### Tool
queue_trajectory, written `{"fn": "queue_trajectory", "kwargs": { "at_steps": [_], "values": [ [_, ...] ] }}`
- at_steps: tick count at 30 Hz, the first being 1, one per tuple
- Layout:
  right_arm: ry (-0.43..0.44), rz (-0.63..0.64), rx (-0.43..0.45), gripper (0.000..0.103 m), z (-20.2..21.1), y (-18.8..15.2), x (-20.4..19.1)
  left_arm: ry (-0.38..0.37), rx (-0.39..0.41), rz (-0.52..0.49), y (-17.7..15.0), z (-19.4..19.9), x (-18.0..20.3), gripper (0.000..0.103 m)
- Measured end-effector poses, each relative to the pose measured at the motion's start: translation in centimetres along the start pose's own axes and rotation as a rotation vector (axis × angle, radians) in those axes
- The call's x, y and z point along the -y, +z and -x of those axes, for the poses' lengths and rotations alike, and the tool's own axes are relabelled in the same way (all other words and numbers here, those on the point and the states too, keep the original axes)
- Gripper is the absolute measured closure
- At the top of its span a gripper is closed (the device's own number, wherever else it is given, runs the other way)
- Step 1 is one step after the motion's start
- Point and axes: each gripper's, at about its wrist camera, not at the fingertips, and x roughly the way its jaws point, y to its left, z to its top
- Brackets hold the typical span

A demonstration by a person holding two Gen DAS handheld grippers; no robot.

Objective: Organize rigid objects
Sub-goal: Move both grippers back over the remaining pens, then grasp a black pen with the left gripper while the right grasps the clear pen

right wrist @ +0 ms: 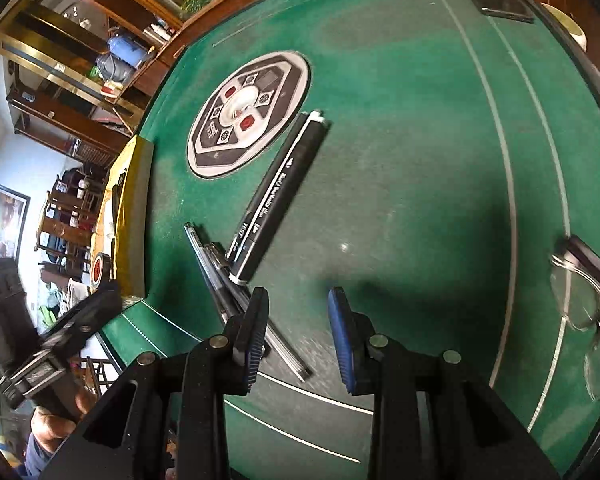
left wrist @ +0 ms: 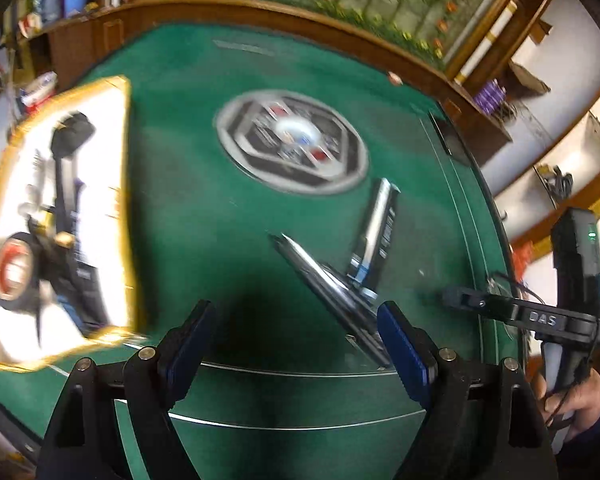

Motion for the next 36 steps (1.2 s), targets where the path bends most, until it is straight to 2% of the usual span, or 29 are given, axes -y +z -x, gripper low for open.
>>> {"fn": "queue_trajectory", "kwargs": {
  "at_steps": [3, 9, 13, 16, 22, 25, 27, 32, 35, 36],
  "values": [
    [-0.004, 0.006, 0.013, 0.073, 1.1, -0.8, 0.8, -0.020, -0.072, 0.022, -0.2, -2.6, 1.1, 0.018],
    [-0.018, -0.002, 0.011, 0.073, 1.8, -1.6, 2.2, -0.026, -0.119, 0.020, -0.6, -5.7, 2.5, 0.017],
    [-0.016, 0.002, 0.014, 0.073, 2.1, -1.7, 2.4, 0.051, -0.091, -0.083, -0.7, -5.9, 3.7, 0.017],
    [-0.011, 0.026, 0.012, 0.073, 1.9, -1.3, 1.6, 0.140, -0.101, -0.179, -1.4, -5.8, 4.0, 0.016],
    [0.005, 0.083, 0.005, 0.073, 1.3, -0.5, -0.3, 0.151, -0.113, -0.110, -2.4, -3.8, 0.6, 0.017],
    [0.010, 0.108, -0.007, 0.073, 0.9, -0.3, -0.9, 0.147, -0.091, -0.085, -2.7, -2.5, -0.5, 0.017],
    [0.009, 0.120, -0.016, 0.070, 0.5, -0.2, -1.2, 0.101, -0.087, -0.058, -2.8, -2.2, -0.7, 0.017],
    [0.013, 0.141, -0.026, 0.069, 0.2, -0.2, -1.8, 0.039, -0.103, -0.031, -2.0, -3.1, 0.3, 0.017],
    [0.013, 0.151, -0.033, 0.069, 0.1, -0.3, -1.9, 0.087, -0.114, -0.078, -1.7, -4.2, 1.4, 0.019],
    [0.013, 0.153, -0.034, 0.069, 0.1, -0.3, -1.9, 0.109, -0.116, -0.098, -1.6, -4.4, 1.7, 0.022]
  ]
}}
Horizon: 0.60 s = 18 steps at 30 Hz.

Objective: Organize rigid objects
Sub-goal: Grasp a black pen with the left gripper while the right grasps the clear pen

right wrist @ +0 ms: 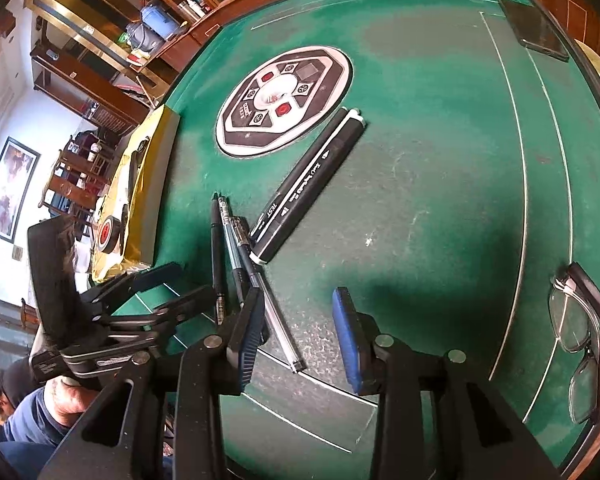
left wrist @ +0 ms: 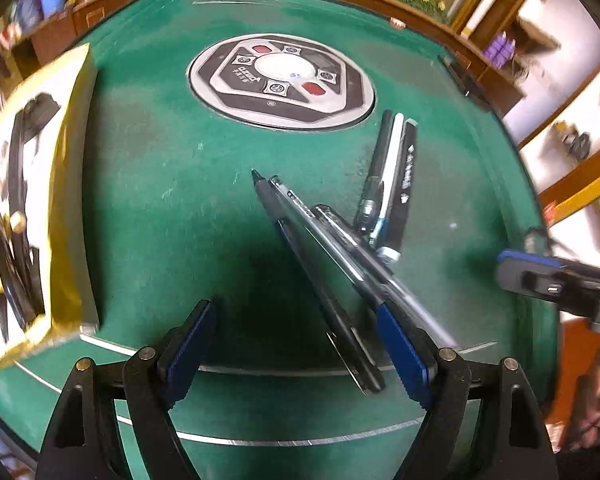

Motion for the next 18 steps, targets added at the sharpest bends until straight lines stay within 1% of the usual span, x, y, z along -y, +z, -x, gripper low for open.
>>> {"fn": "queue_trajectory", "kwargs": {
  "at_steps": [2, 3, 5, 7, 9, 11, 14, 16, 17, 18],
  "values": [
    [0.001, 0.005, 0.000, 0.069, 0.0, -0.1, 0.0, 0.061, 0.026, -0.049, 0.3, 0.0, 0.6, 0.046],
    [0.000, 0.009, 0.000, 0.069, 0.1, -0.1, -0.1, 0.075, 0.031, -0.058, 0.4, -0.1, 0.7, 0.049],
    [0.000, 0.018, 0.001, 0.069, 0.1, -0.2, -0.1, 0.101, 0.044, -0.071, 0.7, -0.3, 0.5, 0.060],
    [0.000, 0.029, -0.001, 0.069, 0.0, -0.2, -0.4, 0.140, 0.066, -0.085, 1.1, -0.5, 0.2, 0.062],
    [-0.004, 0.053, -0.004, 0.069, -0.2, -0.2, -0.9, 0.144, 0.073, -0.077, 1.2, -0.5, -0.2, 0.068],
    [-0.008, 0.083, -0.006, 0.069, -0.4, -0.1, -1.6, 0.146, 0.073, -0.066, 1.0, -0.3, -0.6, 0.084],
    [-0.003, 0.167, -0.019, 0.069, -0.8, -0.3, -3.6, 0.124, 0.067, -0.031, 0.2, 0.2, -1.5, 0.093],
    [-0.014, 0.231, -0.030, 0.072, -1.4, -0.6, -5.1, 0.116, 0.068, -0.016, -0.4, 0.3, -1.9, 0.094],
    [-0.023, 0.266, -0.035, 0.078, -1.7, -0.6, -5.8, 0.112, 0.067, -0.010, -0.7, 0.5, -2.2, 0.094],
    [-0.037, 0.296, -0.043, 0.083, -2.1, -0.7, -6.5, 0.106, 0.066, -0.007, -0.9, 0.6, -2.3, 0.094]
  ]
}}
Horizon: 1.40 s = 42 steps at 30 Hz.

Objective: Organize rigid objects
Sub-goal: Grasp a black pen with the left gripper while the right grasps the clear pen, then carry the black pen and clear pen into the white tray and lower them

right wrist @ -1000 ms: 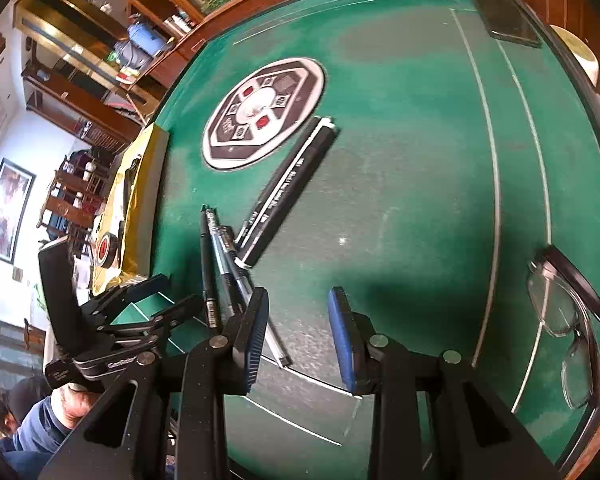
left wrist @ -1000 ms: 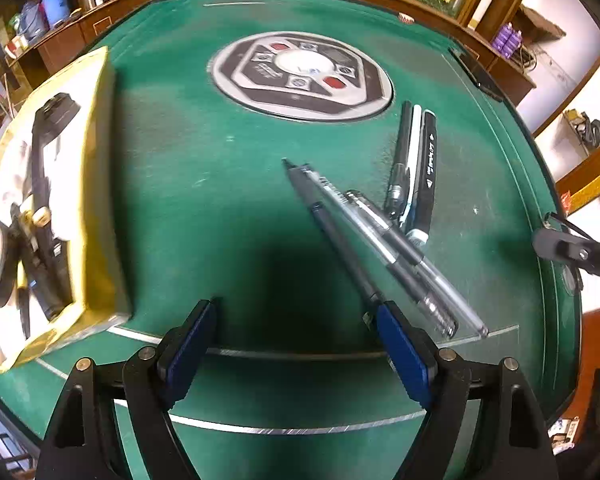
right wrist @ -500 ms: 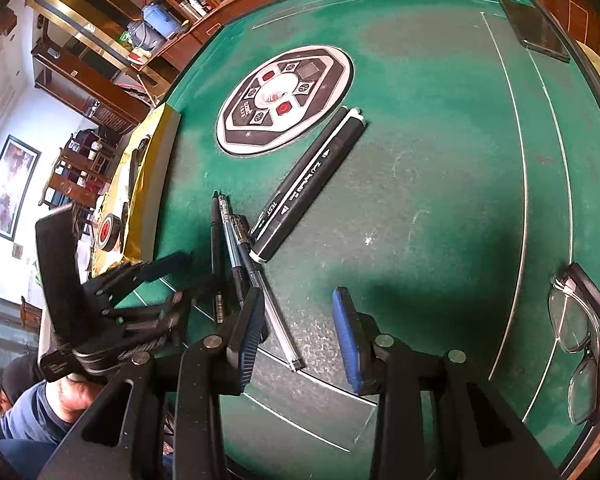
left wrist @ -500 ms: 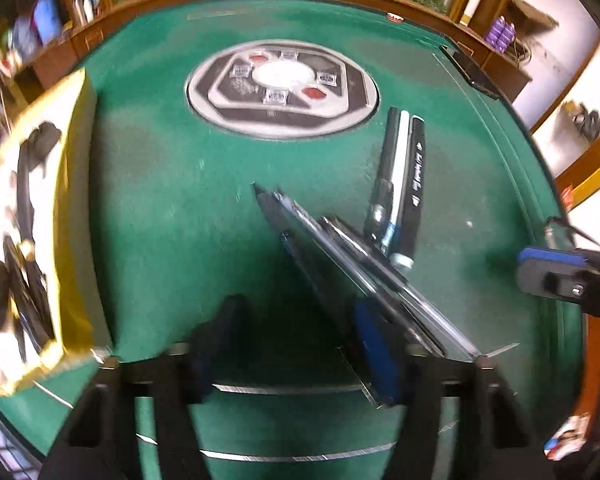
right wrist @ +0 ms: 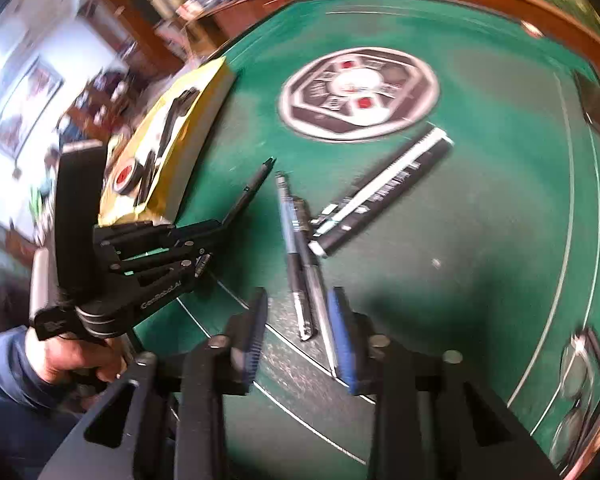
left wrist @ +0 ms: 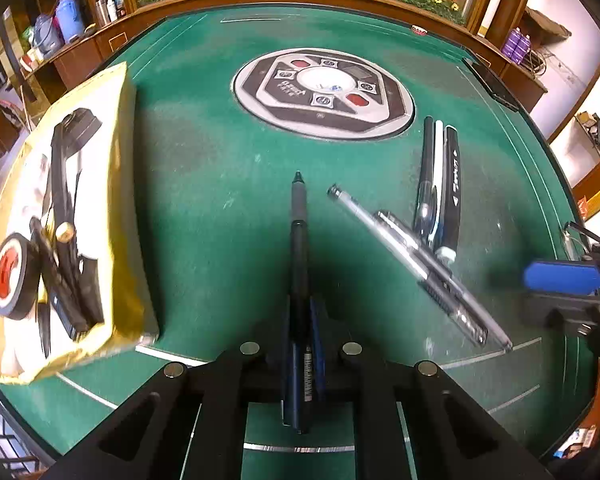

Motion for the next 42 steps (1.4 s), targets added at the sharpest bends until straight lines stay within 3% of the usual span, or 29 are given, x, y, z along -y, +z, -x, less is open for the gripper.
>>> {"fn": "queue_trajectory", "kwargs": {
  "at_steps": [4, 15, 23, 29, 35, 42],
  "values": [
    [-0.026, 0.052, -0.035, 0.083, -1.9, 1.2, -1.2, -0.014, 0.007, -0.004, -0.3, 0.1, -0.2, 0.094],
    [-0.060, 0.050, -0.123, 0.086, -5.5, 2.3, -1.6, -0.040, 0.009, -0.014, -0.4, 0.2, -0.4, 0.094],
    [-0.177, 0.137, -0.114, 0.094, -6.6, 2.5, -2.6, -0.045, 0.025, -0.017, -0.1, 0.0, -0.5, 0.094],
    [-0.110, 0.053, -0.053, 0.094, -4.7, 2.0, -1.8, -0.136, 0.029, 0.076, -0.3, 0.4, -1.8, 0.094],
    [-0.032, -0.028, -0.001, 0.094, -2.8, 2.2, -0.8, -0.153, 0.078, 0.057, 0.1, 2.1, -1.0, 0.094],
    [-0.015, -0.036, 0.004, 0.094, -2.8, 2.4, -1.6, -0.149, 0.113, 0.061, 0.5, 3.6, -1.3, 0.094]
  ]
}}
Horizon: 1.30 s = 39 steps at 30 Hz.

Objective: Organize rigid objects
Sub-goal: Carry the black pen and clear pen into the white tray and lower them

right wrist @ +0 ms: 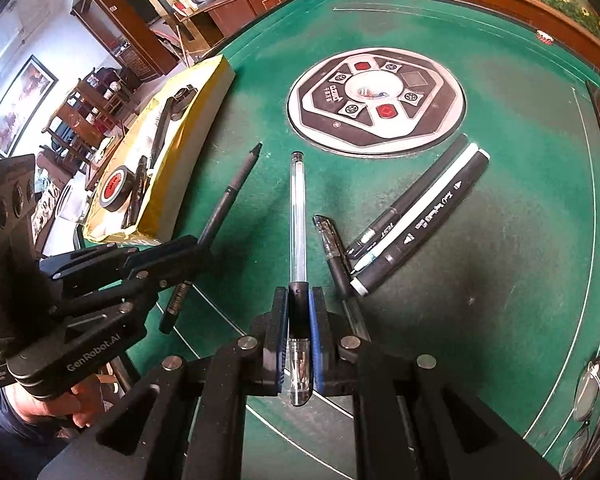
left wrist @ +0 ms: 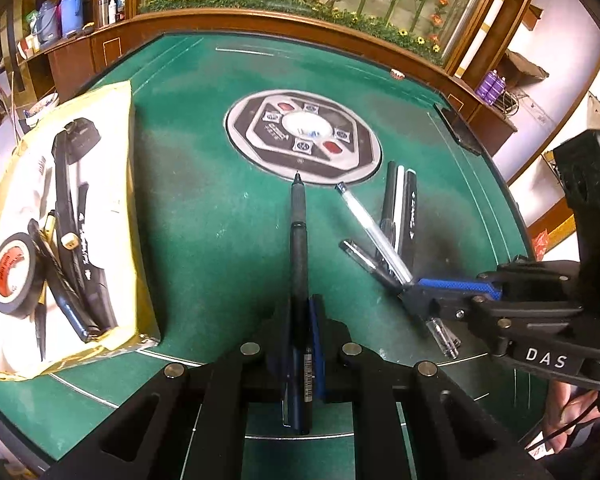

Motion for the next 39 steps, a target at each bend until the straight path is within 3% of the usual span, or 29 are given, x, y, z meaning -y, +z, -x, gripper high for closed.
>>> {"fn": "queue_trajectory", "kwargs": {
  "at_steps": [11, 21, 31, 39],
  "values": [
    [0.032, 0.021, 0.000, 0.093, 0.3, 0.8, -2.1, -0.011, 0.076, 0.084, 0.7, 3.5, -3.1, 0.094],
    [0.084, 0.100, -0.018, 0.093, -0.7, 2.7, -7.3, 0.053, 0.134, 0.212, 0.1, 6.8, -10.0, 0.094],
    [0.120, 0.171, -0.025, 0.093, -2.9, 5.4, -12.9, 0.108, 0.072, 0.239, -1.3, 5.8, -15.2, 0.094],
    [0.097, 0.161, -0.049, 0.093, -5.2, 7.1, -15.0, 0.126, 0.038, 0.234, -0.2, 3.7, -18.8, 0.093]
  ]
}}
